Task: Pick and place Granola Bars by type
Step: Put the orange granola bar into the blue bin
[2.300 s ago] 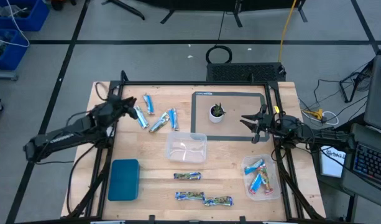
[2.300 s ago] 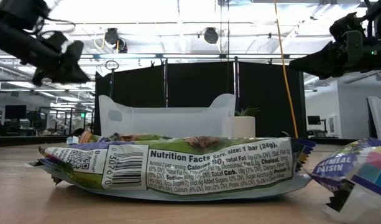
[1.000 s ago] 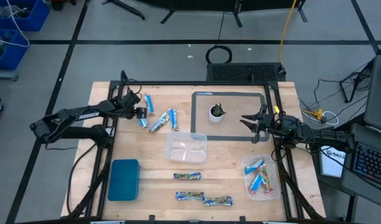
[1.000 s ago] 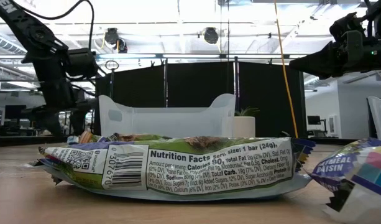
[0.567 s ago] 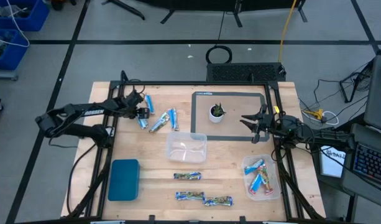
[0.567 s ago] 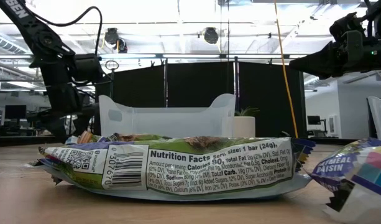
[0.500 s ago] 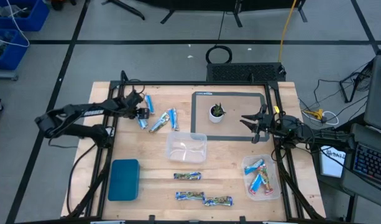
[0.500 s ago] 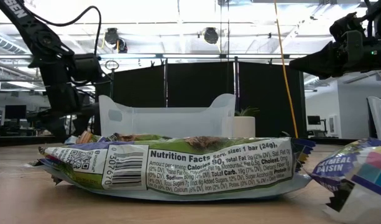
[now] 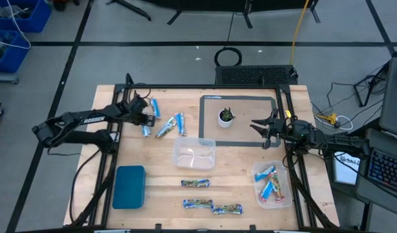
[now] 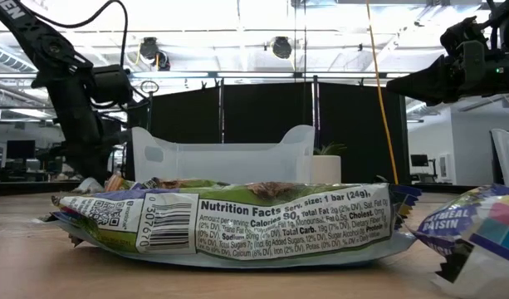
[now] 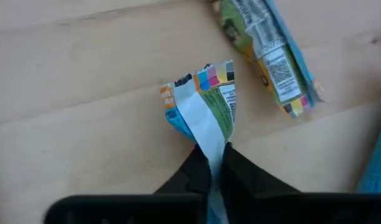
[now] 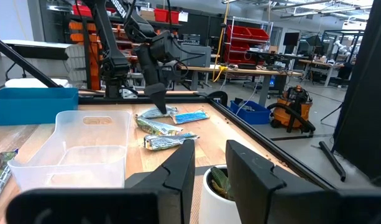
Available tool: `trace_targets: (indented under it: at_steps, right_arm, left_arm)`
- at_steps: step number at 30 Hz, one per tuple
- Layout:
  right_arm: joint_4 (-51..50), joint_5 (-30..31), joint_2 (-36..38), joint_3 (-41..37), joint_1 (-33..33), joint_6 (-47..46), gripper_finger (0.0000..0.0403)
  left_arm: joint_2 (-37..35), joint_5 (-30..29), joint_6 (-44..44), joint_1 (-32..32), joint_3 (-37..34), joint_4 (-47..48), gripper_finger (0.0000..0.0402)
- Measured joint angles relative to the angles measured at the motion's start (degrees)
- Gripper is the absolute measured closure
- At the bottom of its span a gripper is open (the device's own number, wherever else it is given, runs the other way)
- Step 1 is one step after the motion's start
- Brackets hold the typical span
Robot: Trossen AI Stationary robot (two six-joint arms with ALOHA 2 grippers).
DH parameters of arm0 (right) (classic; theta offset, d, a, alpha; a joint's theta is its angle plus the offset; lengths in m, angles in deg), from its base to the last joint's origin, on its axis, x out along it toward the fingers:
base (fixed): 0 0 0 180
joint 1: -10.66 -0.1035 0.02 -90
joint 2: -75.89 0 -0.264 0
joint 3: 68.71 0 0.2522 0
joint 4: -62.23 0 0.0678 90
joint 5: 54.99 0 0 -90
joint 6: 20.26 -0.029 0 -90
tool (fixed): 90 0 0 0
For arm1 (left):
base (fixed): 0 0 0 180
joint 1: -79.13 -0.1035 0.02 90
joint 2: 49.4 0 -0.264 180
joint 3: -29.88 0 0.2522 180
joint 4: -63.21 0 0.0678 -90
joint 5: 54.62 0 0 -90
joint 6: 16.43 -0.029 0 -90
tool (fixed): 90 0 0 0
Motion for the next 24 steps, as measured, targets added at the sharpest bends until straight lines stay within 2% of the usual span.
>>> trace_targets:
  at_steps: [10, 15, 24]
  right_arm:
    - [0.00, 0.00, -0.03, 0.00, 0.00, -0.01, 0.0321]
    - [0.00, 0.00, -0.03, -0.02, 0.00, 0.01, 0.0321]
    - [0.00, 0.00, -0.03, -0.01, 0.00, -0.01, 0.0321]
  left_arm:
    - [-3.92, -3.39, -7.58, 2.45, 0.00, 0.02, 0.0395]
    - [-9.29, -2.44, -9.59, 6.80, 0.02, -0.01, 0.0396]
    - [-20.95, -6.74, -10.35, 16.69, 0.04, -1.38, 0.0397]
